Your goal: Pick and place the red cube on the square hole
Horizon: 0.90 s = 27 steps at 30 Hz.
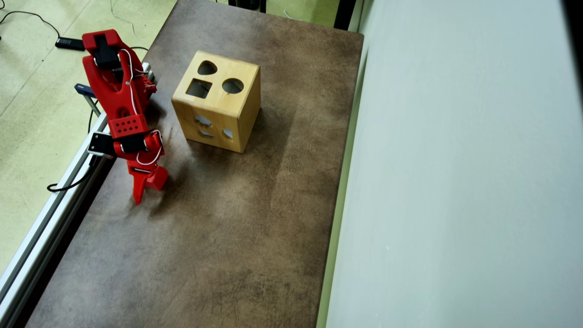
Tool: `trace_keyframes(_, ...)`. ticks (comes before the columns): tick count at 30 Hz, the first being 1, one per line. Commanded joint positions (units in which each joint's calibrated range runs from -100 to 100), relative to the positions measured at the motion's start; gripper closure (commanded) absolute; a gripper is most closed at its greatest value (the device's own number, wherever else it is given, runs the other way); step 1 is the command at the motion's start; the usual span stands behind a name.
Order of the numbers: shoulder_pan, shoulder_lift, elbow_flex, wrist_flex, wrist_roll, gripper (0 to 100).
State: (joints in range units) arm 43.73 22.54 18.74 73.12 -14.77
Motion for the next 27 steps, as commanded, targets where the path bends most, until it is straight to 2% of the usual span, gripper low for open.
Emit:
trace_keyframes(1,0.25,-1.01,-1.12,-0.22,0.24,58)
trace_keyframes(5,0.25,-1.1,-1.12,-0.22,0.24,77)
trace_keyframes(8,0.25,-0.67,-1.12,-0.22,0.0,85)
trace_keyframes(23,-0.56,-1.44,-0.31,0.9,0.34,87)
trace_keyframes(27,0.03,-1.78,-1.29,6.13,0.34,87)
